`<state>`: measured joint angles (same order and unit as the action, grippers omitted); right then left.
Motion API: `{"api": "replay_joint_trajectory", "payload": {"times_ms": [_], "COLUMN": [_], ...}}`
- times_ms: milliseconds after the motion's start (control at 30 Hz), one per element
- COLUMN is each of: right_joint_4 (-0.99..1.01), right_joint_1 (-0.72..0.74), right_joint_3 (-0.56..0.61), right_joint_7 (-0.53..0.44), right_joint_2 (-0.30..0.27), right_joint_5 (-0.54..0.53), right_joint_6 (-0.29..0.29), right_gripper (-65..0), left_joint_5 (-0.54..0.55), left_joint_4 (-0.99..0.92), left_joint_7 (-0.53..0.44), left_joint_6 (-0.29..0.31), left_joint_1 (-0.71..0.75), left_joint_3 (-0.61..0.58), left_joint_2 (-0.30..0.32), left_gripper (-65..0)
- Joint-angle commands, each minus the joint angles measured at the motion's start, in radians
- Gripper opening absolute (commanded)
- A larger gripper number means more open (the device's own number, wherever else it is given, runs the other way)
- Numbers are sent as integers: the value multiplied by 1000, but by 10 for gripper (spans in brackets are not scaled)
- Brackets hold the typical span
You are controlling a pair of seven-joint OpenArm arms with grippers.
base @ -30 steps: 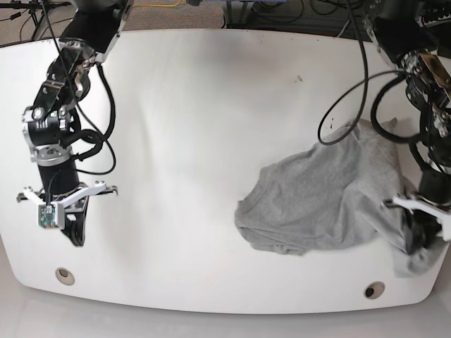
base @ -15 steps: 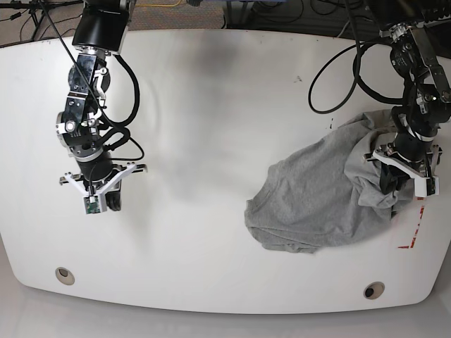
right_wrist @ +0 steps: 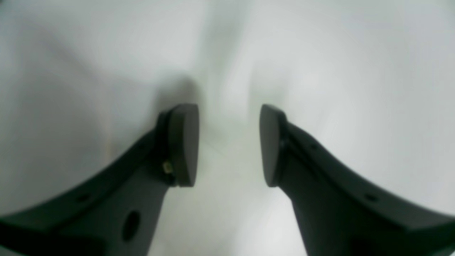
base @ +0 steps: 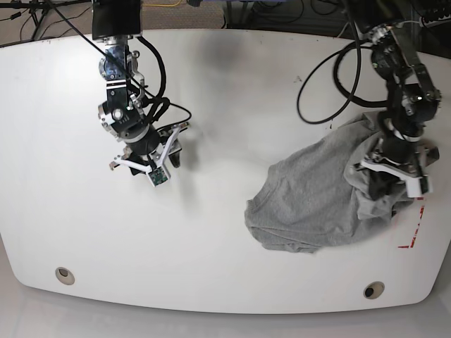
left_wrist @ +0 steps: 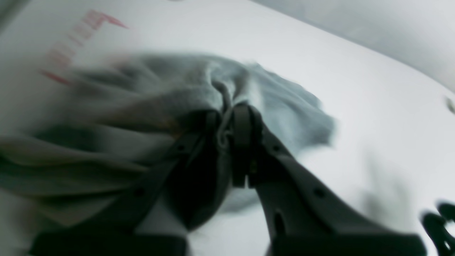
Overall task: Fold the T-shirt properly
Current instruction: 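Move the right gripper to the bunched shirt edge and grasp it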
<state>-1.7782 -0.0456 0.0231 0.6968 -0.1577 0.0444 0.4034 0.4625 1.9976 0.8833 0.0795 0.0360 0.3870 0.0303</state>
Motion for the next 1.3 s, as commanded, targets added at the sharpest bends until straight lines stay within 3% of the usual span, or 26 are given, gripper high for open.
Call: {"api": "replay_joint_trajectory", "payload": {"times_ms": [0, 67, 200, 400, 467, 733, 867, 1133, 1167, 1267], "right_joint_4": [-86, -102, -51, 25, 51, 156, 337, 585, 552, 541], "right_joint_1": [-16, -23, 14, 50, 38, 47, 174, 336, 296, 284], "right_joint_3": [-9, -8, 19, 56, 111, 165, 165, 141, 131, 131], "right_joint_7": [-10, -11, -9, 5, -6, -51, -144, -209, -182, -182], "right_joint_2": [-6, -7, -11, 7, 27, 102, 190, 312, 267, 252], "right_joint_5": [20, 19, 24, 5, 10, 12, 17, 12, 15, 5], "right_joint_6": [8, 16, -43, -88, -89, -86, -97, -83, -110, -110], "right_gripper": [-410, -410, -370, -267, -176, 0, 0, 0, -14, -16], "left_joint_5": [21, 17, 27, 32, 34, 42, 45, 47, 38, 41], "left_joint_4": [8, 4, 18, 23, 23, 34, 34, 23, -1, -1], "left_joint_7": [-29, -35, -28, -29, -19, -17, -24, -43, -3, -3], "left_joint_6": [17, 16, 20, 19, 23, 26, 28, 28, 33, 33], "left_joint_1": [-18, -19, 12, 64, 116, 170, 166, 179, 222, 258], "left_joint_3": [-8, -10, 4, 25, 82, 122, 122, 137, 128, 135], "left_joint_2": [-59, -81, 19, 119, 152, 140, 107, 91, 93, 122], "left_gripper": [-645, -647, -650, -648, -648, -642, -641, -641, -612, -612]}}
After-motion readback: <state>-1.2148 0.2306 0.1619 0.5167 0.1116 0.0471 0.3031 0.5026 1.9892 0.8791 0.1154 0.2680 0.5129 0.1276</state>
